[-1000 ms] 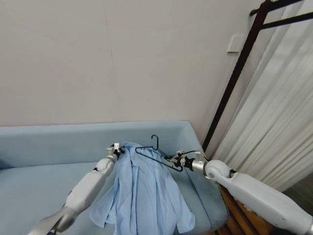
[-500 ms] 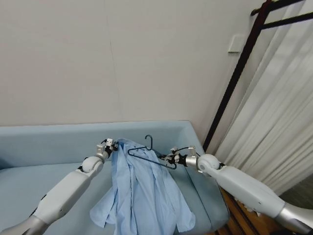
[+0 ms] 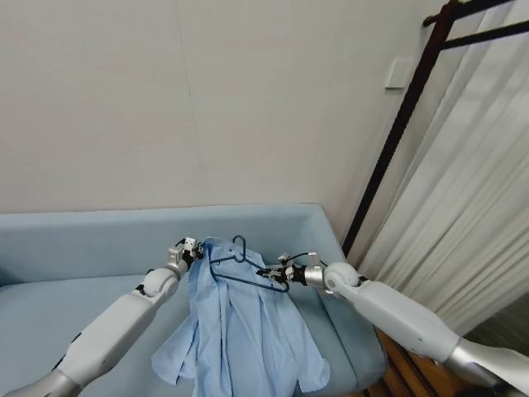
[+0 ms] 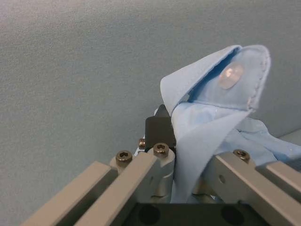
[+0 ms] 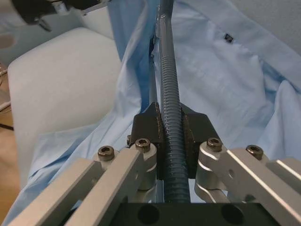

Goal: Pick up the clothes from the sofa and hang them on the clothes hanger.

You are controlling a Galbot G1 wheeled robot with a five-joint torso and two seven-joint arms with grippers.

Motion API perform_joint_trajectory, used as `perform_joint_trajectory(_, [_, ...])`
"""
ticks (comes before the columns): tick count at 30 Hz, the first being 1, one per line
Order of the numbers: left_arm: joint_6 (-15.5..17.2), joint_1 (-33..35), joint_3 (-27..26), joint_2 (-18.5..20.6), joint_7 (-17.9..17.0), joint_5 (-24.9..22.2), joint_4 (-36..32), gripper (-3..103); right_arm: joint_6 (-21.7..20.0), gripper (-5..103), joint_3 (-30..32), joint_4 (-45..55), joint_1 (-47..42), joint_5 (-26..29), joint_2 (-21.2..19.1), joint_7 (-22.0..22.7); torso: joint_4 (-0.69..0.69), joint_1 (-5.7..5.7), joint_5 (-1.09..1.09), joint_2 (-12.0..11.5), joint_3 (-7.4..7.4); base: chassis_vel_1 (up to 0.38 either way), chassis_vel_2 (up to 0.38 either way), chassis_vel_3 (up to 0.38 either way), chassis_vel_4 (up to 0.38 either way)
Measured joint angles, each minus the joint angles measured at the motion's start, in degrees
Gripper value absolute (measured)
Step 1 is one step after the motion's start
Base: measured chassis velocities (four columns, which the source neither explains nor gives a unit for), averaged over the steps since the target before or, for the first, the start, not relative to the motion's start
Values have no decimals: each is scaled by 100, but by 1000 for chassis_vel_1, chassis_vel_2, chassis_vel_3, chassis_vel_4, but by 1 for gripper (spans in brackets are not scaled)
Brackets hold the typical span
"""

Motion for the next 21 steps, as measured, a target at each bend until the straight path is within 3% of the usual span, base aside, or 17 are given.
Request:
perform_joint_trajectory(6, [38,330,-125,212,-74,-26,-395,0,40,8,-170,-511,269,-70,569,22,3,0,0,0,0,0,0,0,0])
perform_joint_trajectory(16, [107,412,-172,320,-204,-143,-768,0,69,8,-388,-719,235,-221,1039,93,0,0,1,0,0,0,0,0,0])
perform_joint_trajectory(21, [168,631,-179,345,-435,-179,-1038,0,187,8,-368,-1102,180,-420,1280,61,0,0,1,0,0,0,0,0,0])
